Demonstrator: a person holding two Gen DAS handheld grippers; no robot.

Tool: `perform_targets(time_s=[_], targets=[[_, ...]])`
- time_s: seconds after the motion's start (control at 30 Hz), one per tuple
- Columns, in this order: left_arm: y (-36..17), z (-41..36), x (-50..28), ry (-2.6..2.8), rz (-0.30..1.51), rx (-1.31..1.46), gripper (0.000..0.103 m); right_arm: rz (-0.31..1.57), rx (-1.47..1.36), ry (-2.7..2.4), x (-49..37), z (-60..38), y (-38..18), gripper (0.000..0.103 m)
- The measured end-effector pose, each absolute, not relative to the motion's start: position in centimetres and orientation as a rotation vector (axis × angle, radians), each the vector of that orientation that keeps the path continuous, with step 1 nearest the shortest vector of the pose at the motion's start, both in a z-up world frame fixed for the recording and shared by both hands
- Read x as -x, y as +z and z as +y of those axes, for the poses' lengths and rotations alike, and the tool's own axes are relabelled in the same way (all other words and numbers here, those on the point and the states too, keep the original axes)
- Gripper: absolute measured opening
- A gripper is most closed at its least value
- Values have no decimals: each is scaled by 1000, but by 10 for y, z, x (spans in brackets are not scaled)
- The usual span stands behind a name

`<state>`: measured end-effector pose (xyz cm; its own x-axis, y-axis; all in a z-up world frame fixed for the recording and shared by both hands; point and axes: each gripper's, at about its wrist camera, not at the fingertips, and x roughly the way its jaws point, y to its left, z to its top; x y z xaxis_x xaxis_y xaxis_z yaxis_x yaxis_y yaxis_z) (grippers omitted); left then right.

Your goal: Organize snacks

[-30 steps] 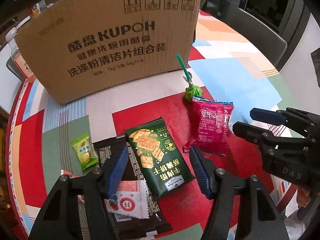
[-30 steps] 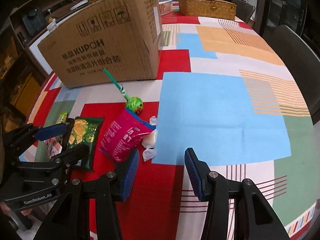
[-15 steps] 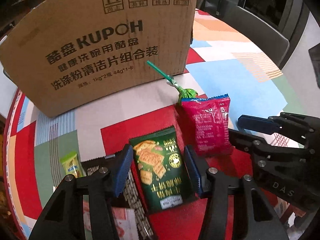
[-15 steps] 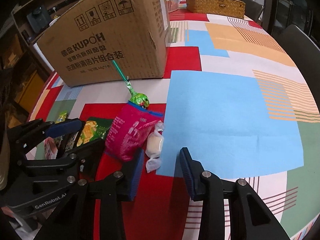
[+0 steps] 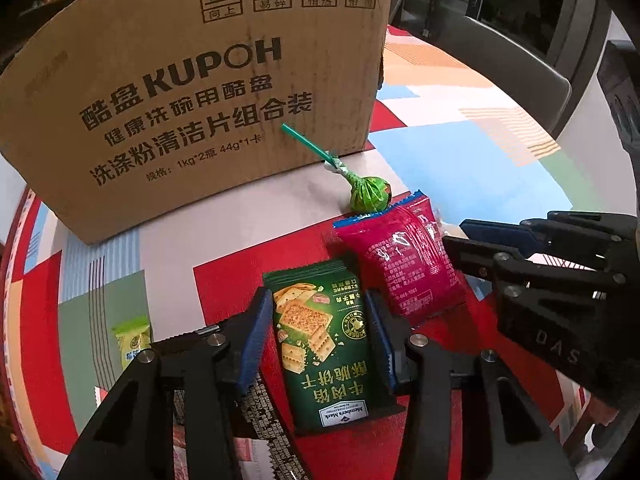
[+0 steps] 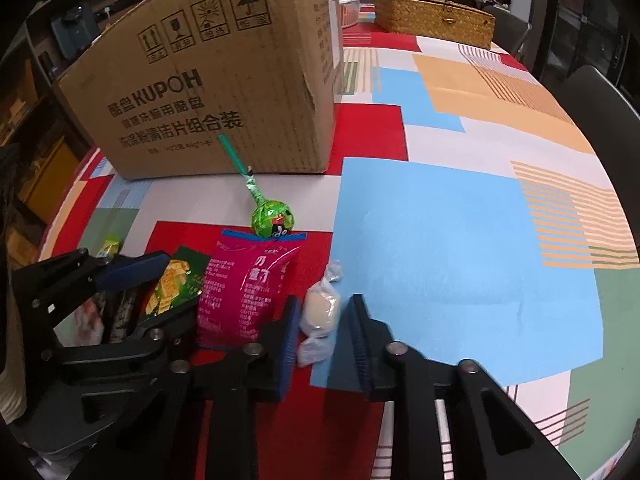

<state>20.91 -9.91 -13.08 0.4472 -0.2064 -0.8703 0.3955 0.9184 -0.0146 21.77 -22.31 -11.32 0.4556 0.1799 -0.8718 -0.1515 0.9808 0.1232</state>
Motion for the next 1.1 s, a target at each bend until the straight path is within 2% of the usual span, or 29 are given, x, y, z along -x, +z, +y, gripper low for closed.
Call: perform_targets(time_s=[0.3,0.67,0.7,0.73,1.1], targets=[[-118,-91,-203,-396,1031,-147,42,1053,-78,193,-207,-228,-97,19],[-79,-75,-187,-395,933,-107,39,965,-65,213,-196,-220,-63,19],[-74,-72,-185,-392,914,-104,36,959,-64,217,-195,-218,-60,19],[-70,-71,-185,-394,906,-100,7,951,-64,221,-194,-217,-57,19],[-56,-52,-189,-394,883,-28,5,890,-43,248,-192,-203,-35,19]])
